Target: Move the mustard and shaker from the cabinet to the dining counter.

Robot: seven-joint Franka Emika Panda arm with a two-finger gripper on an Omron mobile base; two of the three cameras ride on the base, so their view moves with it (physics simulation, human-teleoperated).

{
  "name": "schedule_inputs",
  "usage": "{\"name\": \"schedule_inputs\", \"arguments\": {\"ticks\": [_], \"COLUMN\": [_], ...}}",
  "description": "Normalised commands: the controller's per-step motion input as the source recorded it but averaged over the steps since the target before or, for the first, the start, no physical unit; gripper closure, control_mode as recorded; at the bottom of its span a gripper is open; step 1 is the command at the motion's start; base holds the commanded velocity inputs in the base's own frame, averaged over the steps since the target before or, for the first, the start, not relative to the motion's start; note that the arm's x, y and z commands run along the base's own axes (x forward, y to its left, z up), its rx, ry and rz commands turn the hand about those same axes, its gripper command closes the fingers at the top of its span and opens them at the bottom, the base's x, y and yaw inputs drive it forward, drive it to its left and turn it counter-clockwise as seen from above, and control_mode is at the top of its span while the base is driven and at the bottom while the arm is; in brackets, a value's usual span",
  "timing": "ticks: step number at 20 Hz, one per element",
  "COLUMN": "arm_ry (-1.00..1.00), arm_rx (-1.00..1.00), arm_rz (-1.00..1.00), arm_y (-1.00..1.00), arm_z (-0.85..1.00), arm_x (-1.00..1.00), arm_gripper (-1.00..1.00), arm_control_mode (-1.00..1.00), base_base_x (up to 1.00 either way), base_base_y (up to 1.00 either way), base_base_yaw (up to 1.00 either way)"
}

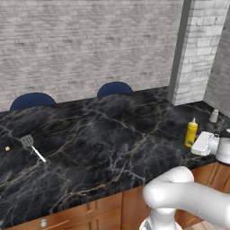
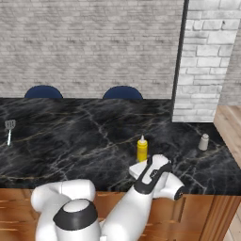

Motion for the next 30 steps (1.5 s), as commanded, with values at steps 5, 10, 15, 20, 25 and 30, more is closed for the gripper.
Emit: {"name": "schedule_inputs", "arguments": {"ticks": [5, 10, 15, 20, 25, 30], "arm_ry": [0.0, 0.0, -0.04, -0.1, -0.15, -0.15], "arm_rx": [0.0, 0.0, 0.0, 0.01, 0.0, -0.01], "arm_rz": [0.0, 0.0, 0.0, 0.0, 0.0, 0.0], "arm_y": [-0.05, -0.01, 0.0, 0.0, 0.0, 0.0], "arm_z": [-0.24, -0.25, -0.21, -0.13, 0.11, 0.61], "arm_x": [0.0, 0.0, 0.0, 0.0, 0.0, -0.12], "arm_gripper": [1.0, 1.0, -1.0, -1.0, -1.0, -1.0], "arm_control_mode": [-1.0, -1.0, -1.0, -1.0, -1.0, -1.0], "base_base_x": [0.0, 0.0, 0.0, 0.0, 0.0, 0.0], "base_base_y": [0.0, 0.0, 0.0, 0.0, 0.0, 0.0], "base_base_yaw": [0.0, 0.0, 0.0, 0.0, 0.0, 0.0]}}
